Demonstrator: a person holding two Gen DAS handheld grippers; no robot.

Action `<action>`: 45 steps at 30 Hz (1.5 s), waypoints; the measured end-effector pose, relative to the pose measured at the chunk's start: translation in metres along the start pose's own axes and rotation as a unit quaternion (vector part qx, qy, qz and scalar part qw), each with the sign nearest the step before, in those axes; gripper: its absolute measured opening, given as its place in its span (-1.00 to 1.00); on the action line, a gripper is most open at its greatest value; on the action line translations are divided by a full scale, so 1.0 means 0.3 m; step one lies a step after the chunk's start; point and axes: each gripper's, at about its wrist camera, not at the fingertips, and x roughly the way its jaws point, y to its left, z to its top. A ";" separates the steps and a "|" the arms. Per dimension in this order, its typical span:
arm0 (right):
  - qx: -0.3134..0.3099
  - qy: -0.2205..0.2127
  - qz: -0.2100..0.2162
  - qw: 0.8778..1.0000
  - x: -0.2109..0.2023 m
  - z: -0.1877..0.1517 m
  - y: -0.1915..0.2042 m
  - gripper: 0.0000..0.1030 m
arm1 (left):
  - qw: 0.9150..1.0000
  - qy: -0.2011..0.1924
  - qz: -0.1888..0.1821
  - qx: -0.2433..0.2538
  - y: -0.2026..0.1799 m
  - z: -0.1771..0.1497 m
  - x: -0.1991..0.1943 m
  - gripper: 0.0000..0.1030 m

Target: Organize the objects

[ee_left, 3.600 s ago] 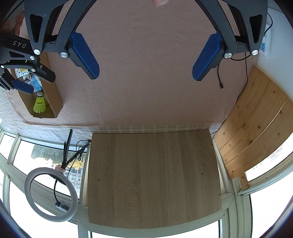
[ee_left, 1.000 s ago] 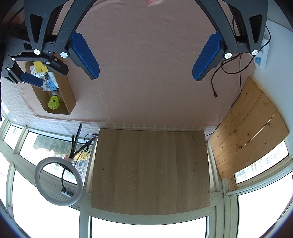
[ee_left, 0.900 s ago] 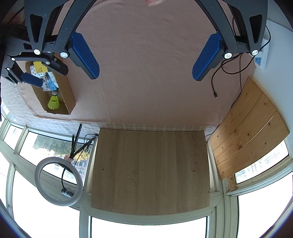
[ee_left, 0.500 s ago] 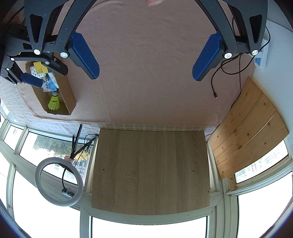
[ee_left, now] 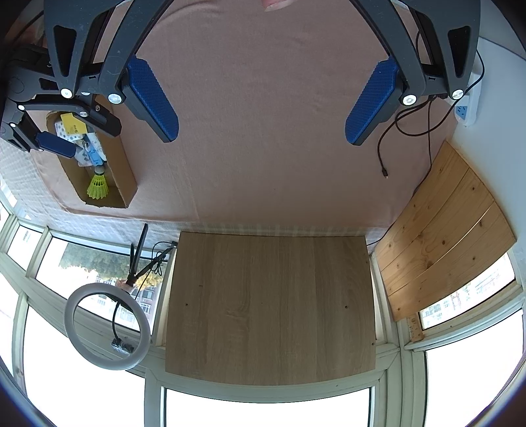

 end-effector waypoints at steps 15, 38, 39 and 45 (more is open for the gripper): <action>-0.002 -0.001 0.001 1.000 -0.023 -0.014 0.014 0.63 | 1.000 0.001 -0.001 0.001 0.003 -0.009 -0.011 1.00; -0.003 -0.001 -0.001 1.000 -0.031 -0.017 0.008 0.63 | 1.000 0.002 -0.002 0.000 -0.003 -0.014 -0.016 1.00; -0.003 -0.001 -0.001 1.000 -0.030 -0.017 0.008 0.63 | 1.000 0.003 -0.002 0.001 -0.002 -0.015 -0.016 1.00; -0.004 0.001 -0.001 1.000 -0.030 -0.021 0.007 0.63 | 1.000 0.005 -0.004 0.002 0.004 -0.017 -0.014 1.00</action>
